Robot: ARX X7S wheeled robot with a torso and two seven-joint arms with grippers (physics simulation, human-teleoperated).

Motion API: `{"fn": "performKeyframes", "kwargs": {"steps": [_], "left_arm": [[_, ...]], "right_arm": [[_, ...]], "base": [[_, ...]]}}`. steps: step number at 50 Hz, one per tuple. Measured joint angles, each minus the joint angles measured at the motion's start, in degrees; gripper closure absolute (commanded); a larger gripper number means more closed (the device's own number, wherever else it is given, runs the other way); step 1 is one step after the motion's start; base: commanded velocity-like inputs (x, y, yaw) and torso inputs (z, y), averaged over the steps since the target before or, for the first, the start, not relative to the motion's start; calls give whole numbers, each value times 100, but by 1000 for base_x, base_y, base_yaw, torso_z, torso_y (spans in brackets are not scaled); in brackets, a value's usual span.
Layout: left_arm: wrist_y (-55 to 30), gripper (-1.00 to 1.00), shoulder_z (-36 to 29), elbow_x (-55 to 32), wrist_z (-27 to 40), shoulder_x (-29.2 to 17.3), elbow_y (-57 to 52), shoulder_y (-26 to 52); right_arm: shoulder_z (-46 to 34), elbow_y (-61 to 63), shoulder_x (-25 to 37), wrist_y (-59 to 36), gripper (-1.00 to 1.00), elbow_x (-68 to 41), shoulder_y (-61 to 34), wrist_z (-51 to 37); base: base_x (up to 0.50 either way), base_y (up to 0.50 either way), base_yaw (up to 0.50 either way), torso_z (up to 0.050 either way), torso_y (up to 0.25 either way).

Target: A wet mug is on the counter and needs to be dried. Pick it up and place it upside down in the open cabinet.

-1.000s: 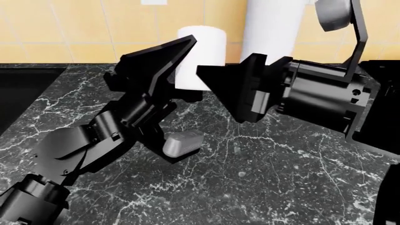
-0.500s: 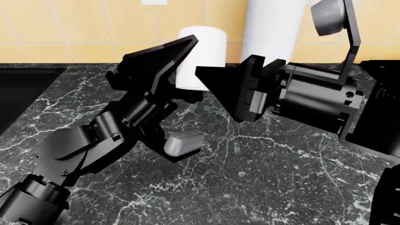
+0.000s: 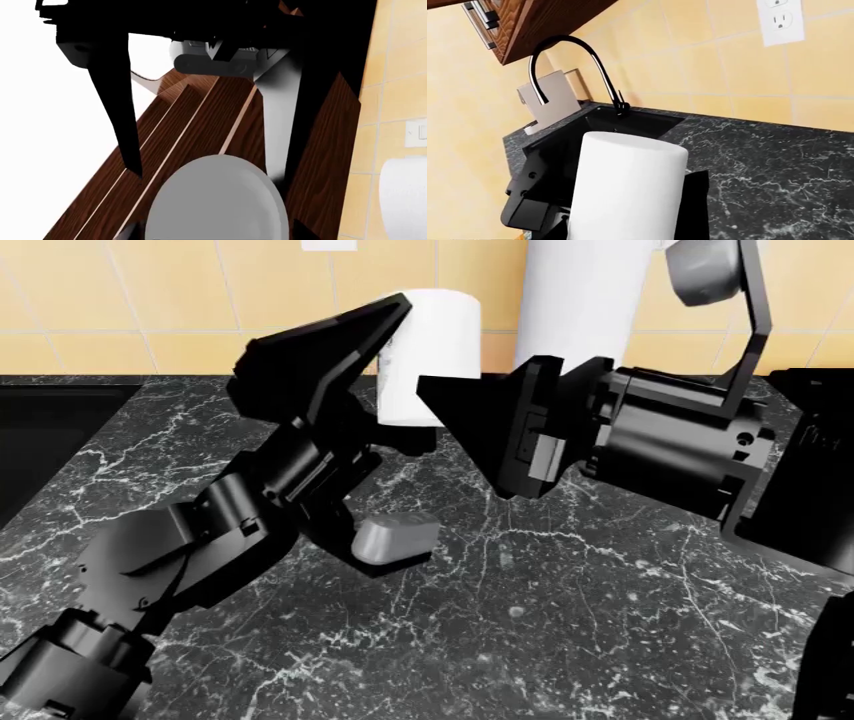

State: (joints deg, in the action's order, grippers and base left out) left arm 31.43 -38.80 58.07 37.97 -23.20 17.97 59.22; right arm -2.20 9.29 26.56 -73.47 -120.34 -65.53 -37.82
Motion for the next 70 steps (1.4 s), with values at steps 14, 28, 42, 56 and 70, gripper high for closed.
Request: {"fn": "performKeyframes", "kwargs": {"steps": [14,28,42,56,70], "left_arm": [[9,-100,-24,-116,-31,63,199,127],[16,-100,-46,-252,-85,122,816,351],[-69,-100,95,-1144,-1072,241,1718,499],[-2594,-100,1114,-3623,-3940,523,769,116],[-6482,-100,2283,-5407,-5431,960,-448,204]], "right_arm": [[-22,57,244,72,100,-120,-257,-137],[-19,30,806,239,100,-433,-925,-610],[-19,-37,1192,324,100,-584,-1432,-820],[0,-55,1288,384,100,-528,-1558,-822],[135,141,1225,430,100,-307,-1350,-676]], "base": [[0,0,0,0,1],[0,0,0,0,0],[0,0,0,0,0],[0,0,0,0,0],[0,0,0,0,1]]}}
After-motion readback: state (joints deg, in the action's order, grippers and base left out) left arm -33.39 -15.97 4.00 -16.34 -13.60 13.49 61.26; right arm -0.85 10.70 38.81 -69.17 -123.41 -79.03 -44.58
